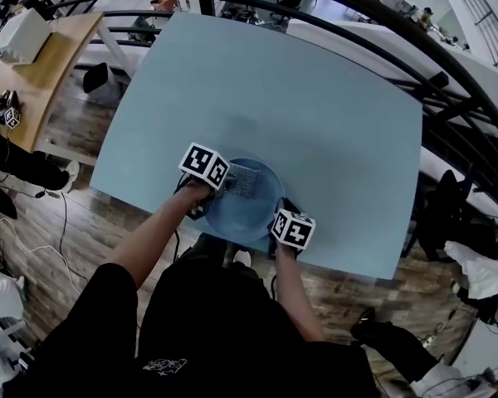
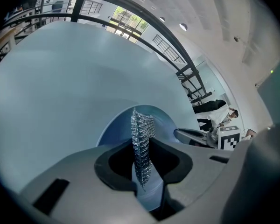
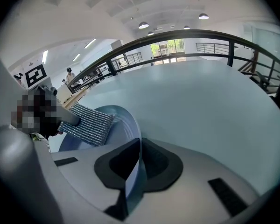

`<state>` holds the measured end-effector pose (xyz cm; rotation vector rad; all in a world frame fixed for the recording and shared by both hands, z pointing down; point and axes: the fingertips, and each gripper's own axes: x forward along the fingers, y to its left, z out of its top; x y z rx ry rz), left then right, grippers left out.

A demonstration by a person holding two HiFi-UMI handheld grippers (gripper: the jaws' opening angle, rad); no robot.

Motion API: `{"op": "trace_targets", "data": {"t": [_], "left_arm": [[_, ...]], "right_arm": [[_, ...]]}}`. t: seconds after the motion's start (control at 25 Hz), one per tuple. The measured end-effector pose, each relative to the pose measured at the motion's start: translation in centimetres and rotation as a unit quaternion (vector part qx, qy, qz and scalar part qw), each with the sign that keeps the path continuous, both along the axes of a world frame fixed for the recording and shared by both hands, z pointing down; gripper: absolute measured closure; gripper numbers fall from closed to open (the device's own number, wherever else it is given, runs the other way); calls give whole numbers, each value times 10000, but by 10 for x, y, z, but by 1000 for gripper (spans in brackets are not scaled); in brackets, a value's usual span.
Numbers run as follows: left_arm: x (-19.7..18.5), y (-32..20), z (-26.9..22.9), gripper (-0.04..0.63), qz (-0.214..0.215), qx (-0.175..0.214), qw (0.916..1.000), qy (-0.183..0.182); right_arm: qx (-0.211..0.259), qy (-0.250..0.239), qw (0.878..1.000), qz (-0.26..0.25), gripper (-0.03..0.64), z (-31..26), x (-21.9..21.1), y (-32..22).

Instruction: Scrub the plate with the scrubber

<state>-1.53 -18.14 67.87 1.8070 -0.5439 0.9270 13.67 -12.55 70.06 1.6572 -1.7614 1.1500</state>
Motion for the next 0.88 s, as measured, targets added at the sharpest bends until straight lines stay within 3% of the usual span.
{"op": "trace_targets", "data": {"t": [0.32, 0.88], "left_arm": [[18, 18, 2, 500, -71, -137, 9998, 149], [41, 59, 4, 500, 305, -363, 9987, 200]], "right_arm": [[-136, 17, 9999, -68, 600, -1, 1, 4], [-147, 43, 9997, -183, 600, -2, -1, 3]]}}
